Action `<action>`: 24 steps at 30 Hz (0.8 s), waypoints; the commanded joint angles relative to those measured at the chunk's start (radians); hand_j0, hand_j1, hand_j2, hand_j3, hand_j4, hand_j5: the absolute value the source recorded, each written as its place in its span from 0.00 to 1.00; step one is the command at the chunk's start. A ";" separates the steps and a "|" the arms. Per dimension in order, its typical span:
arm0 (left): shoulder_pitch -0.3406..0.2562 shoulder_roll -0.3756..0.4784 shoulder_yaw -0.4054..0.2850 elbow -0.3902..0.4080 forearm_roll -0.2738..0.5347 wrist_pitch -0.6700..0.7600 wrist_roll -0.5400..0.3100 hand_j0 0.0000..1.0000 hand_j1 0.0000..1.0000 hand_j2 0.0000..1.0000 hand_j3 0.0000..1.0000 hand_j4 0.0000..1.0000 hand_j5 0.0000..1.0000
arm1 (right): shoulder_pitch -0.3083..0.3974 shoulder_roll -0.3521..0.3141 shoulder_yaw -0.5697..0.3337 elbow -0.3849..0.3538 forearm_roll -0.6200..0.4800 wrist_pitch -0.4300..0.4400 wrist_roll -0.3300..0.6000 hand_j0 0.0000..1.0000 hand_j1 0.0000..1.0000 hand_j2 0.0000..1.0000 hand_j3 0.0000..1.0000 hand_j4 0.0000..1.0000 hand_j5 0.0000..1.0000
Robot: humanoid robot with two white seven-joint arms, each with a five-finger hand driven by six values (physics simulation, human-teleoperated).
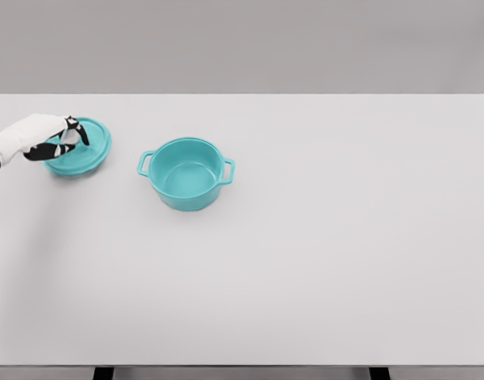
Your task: Cover the pot with left arm
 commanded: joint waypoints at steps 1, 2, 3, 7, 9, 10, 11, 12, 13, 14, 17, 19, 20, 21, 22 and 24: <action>0.000 0.002 0.002 -0.025 0.011 0.002 0.001 0.46 0.46 0.46 0.46 0.46 0.46 | 0.000 0.000 0.000 -0.001 0.000 0.000 0.000 1.00 1.00 1.00 1.00 1.00 1.00; 0.000 0.002 0.002 -0.042 0.011 0.002 0.001 0.46 0.46 0.46 0.46 0.46 0.46 | 0.000 0.000 0.000 0.001 0.000 0.000 0.000 1.00 1.00 1.00 1.00 1.00 1.00; -0.002 0.003 0.002 -0.056 0.012 0.002 0.001 0.46 0.46 0.46 0.46 0.46 0.46 | 0.000 0.000 0.000 0.001 0.000 0.000 0.000 1.00 1.00 1.00 1.00 1.00 1.00; 0.000 0.008 0.002 -0.134 0.012 0.002 0.002 0.46 0.46 0.46 0.46 0.46 0.46 | 0.000 0.000 0.000 -0.001 0.000 0.000 0.000 1.00 1.00 1.00 1.00 1.00 1.00; 0.006 0.023 0.003 -0.154 0.014 0.002 0.005 0.46 0.46 0.46 0.46 0.46 0.46 | 0.000 0.000 0.000 0.001 0.000 0.000 0.000 1.00 1.00 1.00 1.00 1.00 1.00; 0.006 0.034 0.005 -0.174 0.015 0.002 0.008 0.46 0.46 0.46 0.46 0.46 0.46 | 0.000 0.000 0.000 0.001 0.000 0.000 0.000 1.00 1.00 1.00 1.00 1.00 1.00; 0.008 0.036 0.005 -0.199 0.015 0.002 0.011 0.46 0.46 0.46 0.46 0.46 0.46 | 0.000 0.000 0.000 0.001 0.000 0.000 0.000 1.00 1.00 1.00 1.00 1.00 1.00; 0.015 0.037 0.005 -0.217 0.023 0.002 0.011 0.46 0.46 0.46 0.46 0.46 0.46 | 0.000 0.000 0.000 0.001 0.000 0.000 0.000 1.00 1.00 1.00 1.00 1.00 1.00; 0.026 0.037 0.005 -0.240 0.038 0.002 0.011 0.46 0.46 0.46 0.46 0.46 0.46 | 0.000 0.000 0.000 0.001 0.000 0.000 0.000 1.00 1.00 1.00 1.00 1.00 1.00; 0.032 0.037 0.005 -0.262 0.046 0.002 0.013 0.46 0.46 0.46 0.46 0.46 0.46 | 0.000 0.000 0.000 -0.001 0.000 0.000 0.000 1.00 1.00 1.00 1.00 1.00 1.00; 0.058 0.045 0.003 -0.320 0.066 0.002 0.034 0.46 0.46 0.46 0.46 0.46 0.46 | 0.000 0.000 0.000 0.001 0.000 0.000 0.000 1.00 1.00 1.00 1.00 1.00 1.00; 0.061 0.045 0.003 -0.344 0.066 0.002 0.042 0.46 0.46 0.46 0.46 0.46 0.46 | 0.000 0.000 0.000 -0.001 0.000 0.000 0.000 1.00 1.00 1.00 1.00 1.00 1.00; 0.063 0.043 0.003 -0.351 0.068 0.002 0.044 0.46 0.46 0.46 0.46 0.46 0.46 | 0.000 0.000 0.000 0.001 0.000 0.000 0.000 1.00 1.00 1.00 1.00 1.00 1.00; 0.063 0.043 0.003 -0.358 0.068 0.002 0.044 0.46 0.46 0.46 0.46 0.46 0.46 | 0.000 0.000 0.000 -0.001 0.000 0.000 0.000 1.00 1.00 1.00 1.00 1.00 1.00; 0.066 0.043 0.003 -0.374 0.068 0.002 0.051 0.46 0.46 0.46 0.46 0.46 0.46 | 0.000 0.000 0.000 -0.001 0.000 0.000 0.000 1.00 1.00 1.00 1.00 1.00 1.00; 0.081 0.043 0.003 -0.400 0.068 0.002 0.074 0.46 0.46 0.46 0.46 0.46 0.46 | 0.000 0.000 0.000 -0.001 0.000 0.000 0.000 1.00 1.00 1.00 1.00 1.00 1.00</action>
